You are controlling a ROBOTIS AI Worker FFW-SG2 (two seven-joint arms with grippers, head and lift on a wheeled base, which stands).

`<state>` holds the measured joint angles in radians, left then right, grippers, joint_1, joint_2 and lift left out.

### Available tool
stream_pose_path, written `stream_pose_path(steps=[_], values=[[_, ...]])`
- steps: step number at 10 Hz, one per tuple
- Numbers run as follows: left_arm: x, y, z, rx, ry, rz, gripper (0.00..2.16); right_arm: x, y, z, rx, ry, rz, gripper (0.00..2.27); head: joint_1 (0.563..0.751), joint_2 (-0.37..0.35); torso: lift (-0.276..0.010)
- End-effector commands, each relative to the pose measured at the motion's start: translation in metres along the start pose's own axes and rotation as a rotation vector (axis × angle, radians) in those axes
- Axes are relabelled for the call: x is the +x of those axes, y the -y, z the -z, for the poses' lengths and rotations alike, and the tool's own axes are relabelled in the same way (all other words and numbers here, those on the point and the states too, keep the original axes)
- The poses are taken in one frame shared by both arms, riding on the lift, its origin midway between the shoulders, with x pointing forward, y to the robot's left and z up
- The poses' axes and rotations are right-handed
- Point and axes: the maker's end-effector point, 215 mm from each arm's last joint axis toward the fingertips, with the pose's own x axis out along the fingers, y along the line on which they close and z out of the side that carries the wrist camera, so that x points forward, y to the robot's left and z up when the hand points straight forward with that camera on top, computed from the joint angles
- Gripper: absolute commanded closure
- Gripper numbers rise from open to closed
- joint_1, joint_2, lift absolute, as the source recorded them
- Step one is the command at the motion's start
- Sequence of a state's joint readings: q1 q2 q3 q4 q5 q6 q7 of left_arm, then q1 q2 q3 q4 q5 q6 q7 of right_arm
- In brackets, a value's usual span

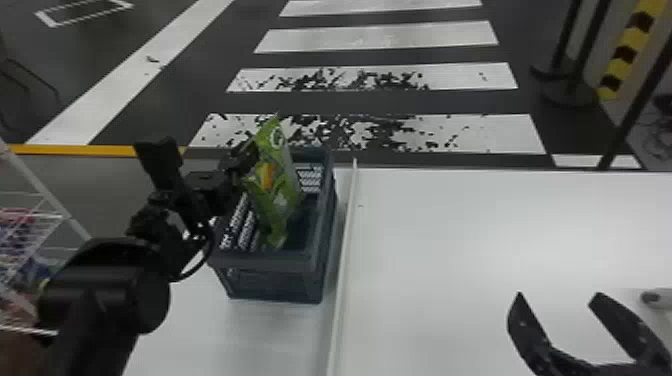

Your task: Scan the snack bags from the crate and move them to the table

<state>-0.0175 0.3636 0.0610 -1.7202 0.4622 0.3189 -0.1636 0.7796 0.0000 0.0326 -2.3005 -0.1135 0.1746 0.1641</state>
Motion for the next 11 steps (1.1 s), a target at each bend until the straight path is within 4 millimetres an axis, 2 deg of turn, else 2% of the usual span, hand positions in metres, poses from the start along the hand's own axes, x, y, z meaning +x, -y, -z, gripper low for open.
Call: stream_pose_path(steps=[1,4,7,10,11], values=[[-0.012,0.003,-0.024,0.004,0.025,0.000,1.88,-0.003,-0.002,-0.004,0.001,0.008,-0.002,0.11,0.695,0.160,-0.095],[-0.036,-0.003,-0.053,-0.004,0.063,-0.017,1.88,-0.004,-0.003,-0.009,0.000,0.018,-0.002,0.11,0.695,0.176,-0.095],[-0.071,-0.013,-0.096,-0.039,0.107,-0.015,1.88,-0.001,-0.002,-0.014,-0.006,0.029,-0.005,0.11,0.695,0.197,-0.095],[-0.085,0.008,-0.120,-0.108,0.126,0.047,1.88,-0.001,-0.004,-0.012,-0.007,0.025,-0.007,0.11,0.695,0.211,-0.095],[-0.087,0.024,-0.124,-0.165,0.128,0.102,1.88,-0.002,-0.004,-0.012,-0.006,0.024,-0.006,0.11,0.695,0.205,-0.095]])
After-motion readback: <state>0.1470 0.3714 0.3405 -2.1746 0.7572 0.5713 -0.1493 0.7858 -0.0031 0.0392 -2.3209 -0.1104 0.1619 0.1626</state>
